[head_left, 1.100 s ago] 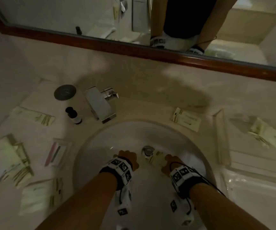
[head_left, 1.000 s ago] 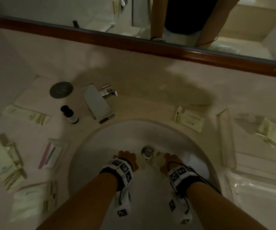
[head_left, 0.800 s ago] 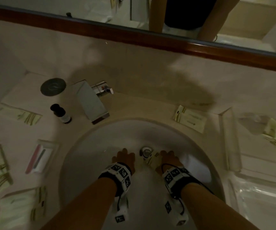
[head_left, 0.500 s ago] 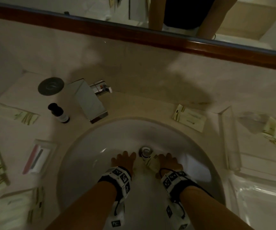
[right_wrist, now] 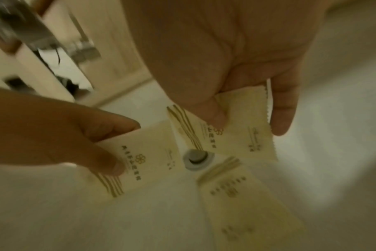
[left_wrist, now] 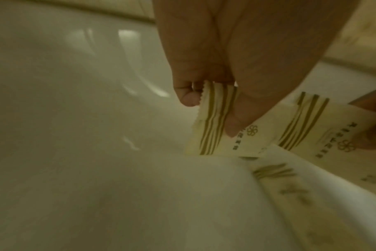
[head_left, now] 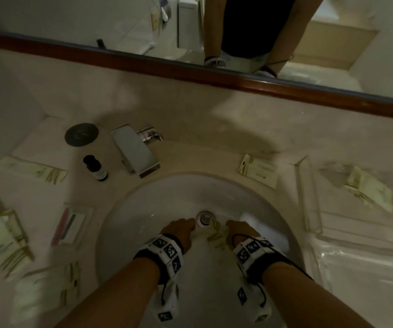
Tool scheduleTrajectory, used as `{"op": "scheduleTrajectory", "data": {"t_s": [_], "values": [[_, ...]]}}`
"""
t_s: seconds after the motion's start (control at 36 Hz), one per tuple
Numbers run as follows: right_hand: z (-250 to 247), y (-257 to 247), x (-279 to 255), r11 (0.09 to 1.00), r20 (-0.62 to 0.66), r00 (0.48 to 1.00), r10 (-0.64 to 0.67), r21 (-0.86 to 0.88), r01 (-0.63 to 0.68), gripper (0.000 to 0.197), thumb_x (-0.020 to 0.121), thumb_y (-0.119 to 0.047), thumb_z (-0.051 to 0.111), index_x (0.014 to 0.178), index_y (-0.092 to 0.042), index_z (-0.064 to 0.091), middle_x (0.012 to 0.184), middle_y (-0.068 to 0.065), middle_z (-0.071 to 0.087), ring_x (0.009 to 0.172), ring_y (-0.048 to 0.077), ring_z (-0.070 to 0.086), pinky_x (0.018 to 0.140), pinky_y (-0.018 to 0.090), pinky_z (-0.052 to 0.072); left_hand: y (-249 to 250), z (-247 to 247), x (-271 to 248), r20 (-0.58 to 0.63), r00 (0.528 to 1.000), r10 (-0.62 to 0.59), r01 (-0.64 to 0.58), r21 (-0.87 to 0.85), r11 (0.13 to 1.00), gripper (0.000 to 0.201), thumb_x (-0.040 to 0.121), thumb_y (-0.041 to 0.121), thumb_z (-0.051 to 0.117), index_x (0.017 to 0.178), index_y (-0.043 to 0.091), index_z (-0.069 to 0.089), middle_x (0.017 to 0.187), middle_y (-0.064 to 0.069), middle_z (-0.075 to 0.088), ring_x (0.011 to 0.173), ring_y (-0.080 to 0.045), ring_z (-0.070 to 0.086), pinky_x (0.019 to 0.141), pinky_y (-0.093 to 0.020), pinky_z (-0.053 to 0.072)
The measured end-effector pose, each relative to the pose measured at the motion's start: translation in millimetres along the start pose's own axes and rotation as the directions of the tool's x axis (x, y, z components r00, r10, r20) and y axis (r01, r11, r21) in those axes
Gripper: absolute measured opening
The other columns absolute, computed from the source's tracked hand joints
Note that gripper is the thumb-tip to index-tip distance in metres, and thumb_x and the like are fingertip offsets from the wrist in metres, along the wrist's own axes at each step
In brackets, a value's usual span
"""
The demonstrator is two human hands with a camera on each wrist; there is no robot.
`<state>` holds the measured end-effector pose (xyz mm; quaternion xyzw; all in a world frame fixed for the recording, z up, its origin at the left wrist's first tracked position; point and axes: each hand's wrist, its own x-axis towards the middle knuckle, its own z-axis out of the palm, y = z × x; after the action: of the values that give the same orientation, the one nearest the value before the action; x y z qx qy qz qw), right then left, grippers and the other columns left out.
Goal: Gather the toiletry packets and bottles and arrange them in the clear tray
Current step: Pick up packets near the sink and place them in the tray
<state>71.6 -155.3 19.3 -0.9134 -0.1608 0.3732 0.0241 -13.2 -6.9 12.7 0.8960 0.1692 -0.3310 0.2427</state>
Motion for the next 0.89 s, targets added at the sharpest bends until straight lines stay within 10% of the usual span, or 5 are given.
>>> {"op": "scheduleTrajectory", "data": {"t_s": [0.22,0.42,0.89], "values": [[-42,-2,-66,0.999,-0.106,0.994,-0.013,0.05,0.018,0.038,0.095,-0.017,0.042,0.132,-0.011,0.047,0.139,0.011,0.047,0.126,0.026,0.045,0.102,0.029,0.037,32,-39,-52,-0.106,0.992,0.073,-0.073,0.0,0.997,0.031,0.096,0.019,0.039,0.126,0.011,0.04,0.121,-0.02,0.053,0.109,-0.033,0.052,0.087,-0.036,0.046],[-67,19,-111,0.998,-0.216,0.975,-0.046,0.033,0.055,0.025,0.089,-0.03,0.046,0.099,-0.013,0.061,0.105,0.009,0.064,0.092,0.025,0.059,0.074,0.03,0.045,75,-51,-86,-0.19,0.976,0.107,-0.109,-0.001,0.994,0.011,0.092,0.022,0.036,0.097,0.018,0.044,0.085,-0.009,0.053,0.075,-0.026,0.051,0.057,-0.028,0.035],[-113,165,-191,0.991,-0.344,0.938,0.043,0.131,0.003,0.029,0.088,-0.024,0.048,0.116,-0.021,0.056,0.118,0.007,0.061,0.106,0.026,0.058,0.085,0.035,0.049,216,-32,-118,-0.227,0.923,0.31,-0.311,0.031,0.95,0.014,0.089,0.022,0.048,0.101,0.015,0.047,0.097,-0.009,0.058,0.079,-0.023,0.05,0.067,-0.032,0.041]]}}
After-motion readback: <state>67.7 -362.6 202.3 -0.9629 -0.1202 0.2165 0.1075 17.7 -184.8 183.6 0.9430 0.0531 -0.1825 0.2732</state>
